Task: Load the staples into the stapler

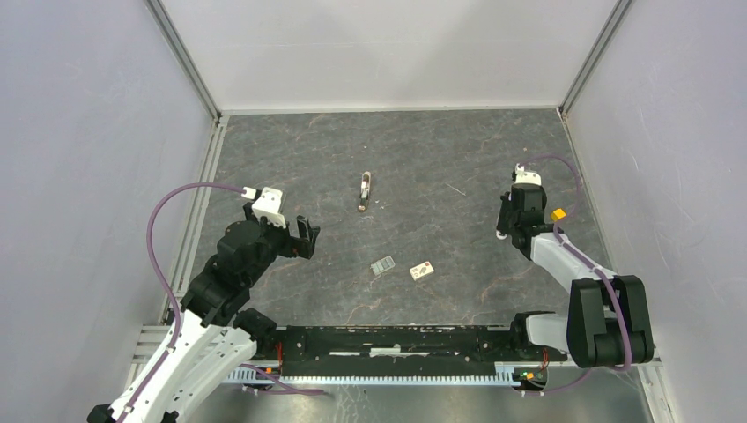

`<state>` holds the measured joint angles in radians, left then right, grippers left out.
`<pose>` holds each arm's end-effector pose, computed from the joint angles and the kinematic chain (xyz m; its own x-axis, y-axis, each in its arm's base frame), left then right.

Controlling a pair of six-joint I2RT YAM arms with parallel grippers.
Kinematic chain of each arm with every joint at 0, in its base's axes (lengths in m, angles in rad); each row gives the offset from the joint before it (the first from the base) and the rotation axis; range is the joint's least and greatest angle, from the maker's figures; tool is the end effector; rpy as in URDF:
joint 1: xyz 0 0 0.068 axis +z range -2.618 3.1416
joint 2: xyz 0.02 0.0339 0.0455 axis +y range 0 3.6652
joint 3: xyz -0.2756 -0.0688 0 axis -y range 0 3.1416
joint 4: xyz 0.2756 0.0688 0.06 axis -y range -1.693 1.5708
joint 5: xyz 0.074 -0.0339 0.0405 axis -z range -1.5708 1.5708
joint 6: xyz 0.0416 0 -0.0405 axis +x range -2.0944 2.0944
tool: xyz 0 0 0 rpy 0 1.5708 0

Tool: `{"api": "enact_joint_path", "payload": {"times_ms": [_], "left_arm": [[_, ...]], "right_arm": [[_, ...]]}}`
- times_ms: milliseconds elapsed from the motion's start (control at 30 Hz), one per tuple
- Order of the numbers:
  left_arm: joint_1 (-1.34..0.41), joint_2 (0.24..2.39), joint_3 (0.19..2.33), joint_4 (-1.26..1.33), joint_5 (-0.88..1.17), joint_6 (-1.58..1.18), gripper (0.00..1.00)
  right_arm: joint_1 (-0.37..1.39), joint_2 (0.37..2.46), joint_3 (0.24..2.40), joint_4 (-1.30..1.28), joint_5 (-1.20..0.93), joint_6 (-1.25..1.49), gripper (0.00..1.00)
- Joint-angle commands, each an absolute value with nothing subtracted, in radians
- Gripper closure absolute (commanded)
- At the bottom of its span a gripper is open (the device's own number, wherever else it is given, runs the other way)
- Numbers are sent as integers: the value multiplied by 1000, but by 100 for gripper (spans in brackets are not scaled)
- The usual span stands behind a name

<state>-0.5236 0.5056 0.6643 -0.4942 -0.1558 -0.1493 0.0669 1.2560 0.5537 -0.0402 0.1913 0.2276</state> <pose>0.1333 -0.0695 0.3119 -0.3366 0.0246 -0.9413 0.3206 0.9429 -0.0899 0.2683 0.0101 0.1657 -0.6405 0.1791 -0.7468 0.2245 0.9736 0.0410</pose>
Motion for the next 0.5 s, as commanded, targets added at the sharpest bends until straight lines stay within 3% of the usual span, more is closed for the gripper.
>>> {"api": "enact_joint_path", "payload": {"times_ms": [0,467], "left_arm": [[-522,507,665,-474,-170,-102,0],[-521,513,665,-473,-173,-101,0]], "right_arm": [[59,1264,534,12,179,242,78],[43,1269,519,39,166,244,78]]}}
